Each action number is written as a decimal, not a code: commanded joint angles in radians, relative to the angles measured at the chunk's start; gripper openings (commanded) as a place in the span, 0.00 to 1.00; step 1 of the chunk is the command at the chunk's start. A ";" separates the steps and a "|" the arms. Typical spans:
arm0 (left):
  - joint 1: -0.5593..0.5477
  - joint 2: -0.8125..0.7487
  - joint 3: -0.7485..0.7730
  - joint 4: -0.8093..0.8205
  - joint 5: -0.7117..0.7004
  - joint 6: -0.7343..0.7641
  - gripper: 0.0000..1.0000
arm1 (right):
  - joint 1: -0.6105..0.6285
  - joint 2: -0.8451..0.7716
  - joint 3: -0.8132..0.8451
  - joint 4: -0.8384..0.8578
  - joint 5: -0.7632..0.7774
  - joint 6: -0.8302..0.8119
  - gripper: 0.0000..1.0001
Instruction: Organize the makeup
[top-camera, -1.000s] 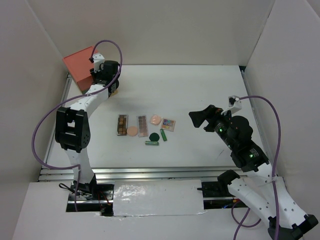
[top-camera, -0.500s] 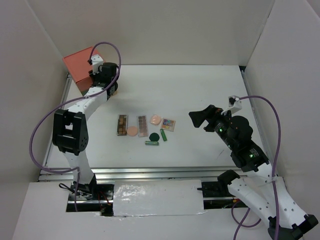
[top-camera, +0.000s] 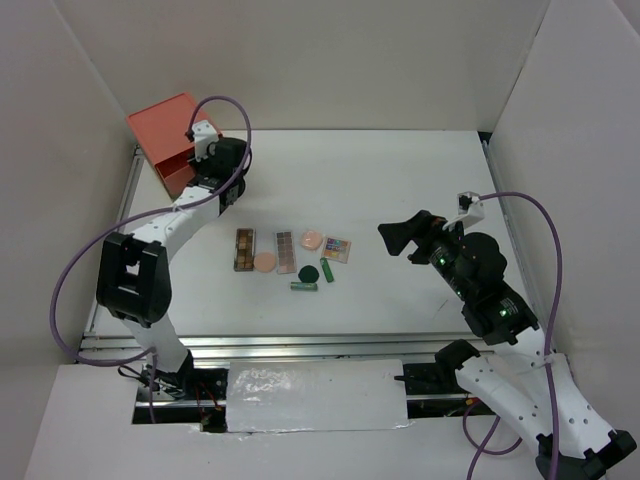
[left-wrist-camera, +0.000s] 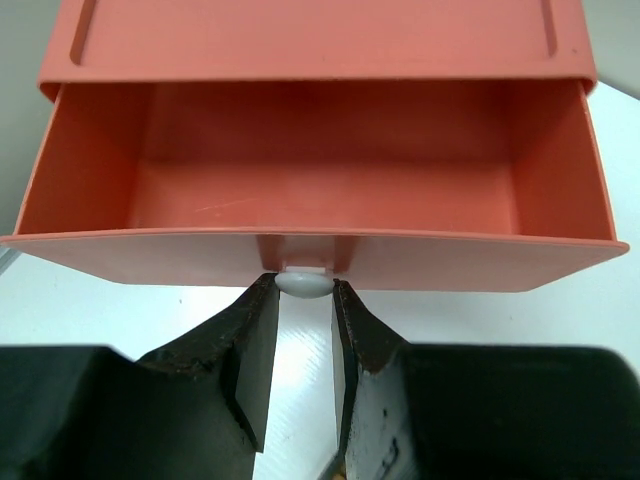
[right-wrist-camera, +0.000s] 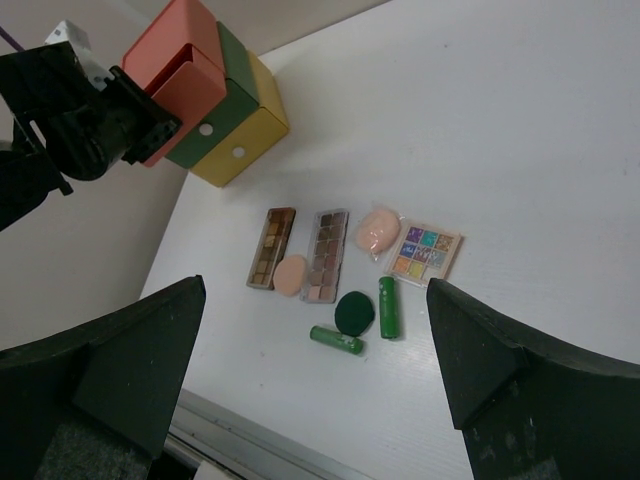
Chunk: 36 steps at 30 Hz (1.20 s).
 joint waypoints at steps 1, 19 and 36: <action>-0.039 -0.063 -0.007 0.001 -0.005 -0.065 0.00 | -0.004 -0.015 -0.011 0.054 -0.001 0.004 1.00; -0.114 -0.147 -0.113 -0.034 0.026 -0.140 0.42 | -0.006 -0.044 -0.020 0.039 -0.012 0.007 1.00; -0.308 -0.301 -0.124 -0.155 0.064 -0.134 0.99 | -0.004 -0.050 -0.026 0.043 -0.004 -0.002 1.00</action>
